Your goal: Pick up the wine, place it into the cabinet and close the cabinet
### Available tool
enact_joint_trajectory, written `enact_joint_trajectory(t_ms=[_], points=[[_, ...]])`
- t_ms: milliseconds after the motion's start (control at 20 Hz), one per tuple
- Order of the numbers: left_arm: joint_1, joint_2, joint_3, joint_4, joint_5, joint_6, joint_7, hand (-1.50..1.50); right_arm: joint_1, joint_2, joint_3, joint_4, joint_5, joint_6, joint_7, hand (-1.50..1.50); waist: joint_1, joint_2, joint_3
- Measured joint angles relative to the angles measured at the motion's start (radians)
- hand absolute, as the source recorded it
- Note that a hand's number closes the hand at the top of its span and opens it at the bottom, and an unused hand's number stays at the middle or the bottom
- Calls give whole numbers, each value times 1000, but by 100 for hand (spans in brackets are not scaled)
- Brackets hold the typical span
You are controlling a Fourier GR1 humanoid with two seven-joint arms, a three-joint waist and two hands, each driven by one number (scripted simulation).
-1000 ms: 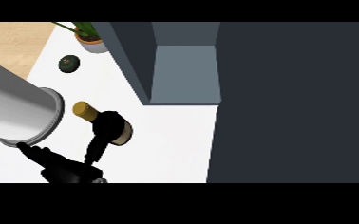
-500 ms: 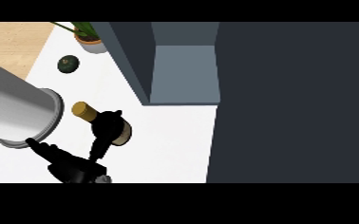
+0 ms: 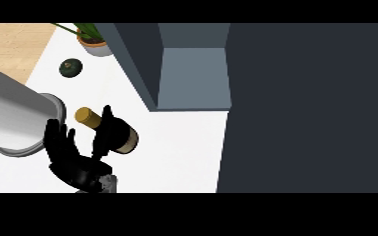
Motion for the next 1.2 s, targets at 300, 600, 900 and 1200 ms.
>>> enact_joint_trajectory(t_ms=[300,600,900,1200], points=[[-38,5,-27,15,32,2,-29,150,6,1,5,1,-3,14,-14,-150,-15,3,0],[-66,8,-24,45,44,5,-76,150,13,10,14,0,-5,6,-12,-150,-18,4,1],[-94,152,-301,-7,126,-2,-56,150,-13,11,39,9,-6,15,-13,-150,-58,4,-4],[-141,296,-590,-147,183,-3,-54,150,-22,14,60,14,-8,22,-8,-150,-81,3,-8]])
